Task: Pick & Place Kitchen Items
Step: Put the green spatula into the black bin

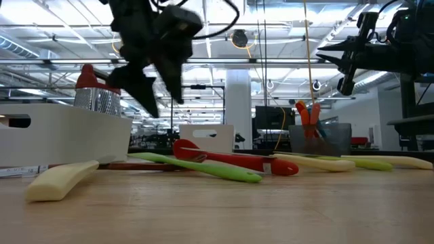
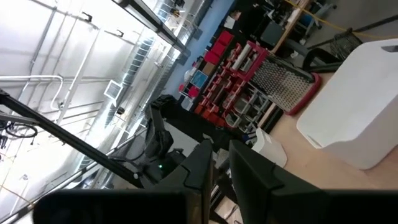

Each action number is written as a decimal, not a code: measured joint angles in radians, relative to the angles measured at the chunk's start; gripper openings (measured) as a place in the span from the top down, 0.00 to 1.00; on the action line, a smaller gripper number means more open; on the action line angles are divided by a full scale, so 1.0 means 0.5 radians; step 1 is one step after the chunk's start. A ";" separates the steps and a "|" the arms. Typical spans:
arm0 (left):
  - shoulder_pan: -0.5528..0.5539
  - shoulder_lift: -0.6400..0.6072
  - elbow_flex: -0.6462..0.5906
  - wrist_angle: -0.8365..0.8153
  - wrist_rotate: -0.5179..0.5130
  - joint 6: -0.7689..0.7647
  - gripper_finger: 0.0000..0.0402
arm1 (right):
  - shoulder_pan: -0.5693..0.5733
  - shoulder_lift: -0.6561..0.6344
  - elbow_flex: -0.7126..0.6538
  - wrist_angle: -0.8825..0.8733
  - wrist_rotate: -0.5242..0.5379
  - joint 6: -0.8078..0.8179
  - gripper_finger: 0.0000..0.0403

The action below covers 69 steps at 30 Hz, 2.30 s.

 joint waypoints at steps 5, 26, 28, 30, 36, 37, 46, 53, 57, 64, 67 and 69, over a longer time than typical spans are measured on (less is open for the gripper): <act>0.028 0.056 0.001 -0.021 0.046 0.011 0.34 | 0.000 0.000 0.000 0.000 0.042 -0.004 0.88; 0.221 0.153 0.001 -0.135 0.255 0.586 0.34 | 0.000 0.000 0.000 -0.014 0.039 -0.004 0.88; 0.234 0.154 0.001 -0.135 0.264 0.608 0.34 | 0.000 0.000 0.000 -0.015 0.038 -0.007 0.88; 0.249 0.153 0.001 -0.136 0.270 0.606 0.34 | 0.000 0.000 0.000 -0.014 0.038 -0.011 0.88; 0.268 0.181 0.001 -0.130 0.331 0.620 0.34 | 0.000 0.000 0.000 -0.014 0.038 -0.011 0.88; 0.269 0.195 0.001 -0.141 0.337 0.617 0.34 | 0.000 0.000 0.000 -0.014 0.038 -0.011 0.88; 0.267 0.321 -0.001 -0.169 0.441 0.589 0.34 | -0.001 0.000 0.000 -0.032 0.037 -0.041 0.88; 0.269 0.319 0.000 -0.170 0.536 0.603 0.34 | 0.000 0.000 0.000 -0.031 0.039 -0.041 0.88; 0.269 0.319 0.000 -0.171 0.555 0.611 0.34 | 0.000 0.000 0.000 -0.031 0.040 -0.041 0.88; 0.279 0.319 0.000 -0.172 0.545 0.613 0.35 | 0.000 0.000 0.000 -0.031 0.040 -0.047 0.88; 0.279 0.319 0.000 -0.172 0.547 0.612 0.41 | -0.001 0.000 0.000 -0.031 0.039 -0.046 0.88; 0.279 0.319 0.000 -0.173 0.547 0.614 0.47 | 0.000 0.000 0.000 -0.031 0.039 -0.047 0.88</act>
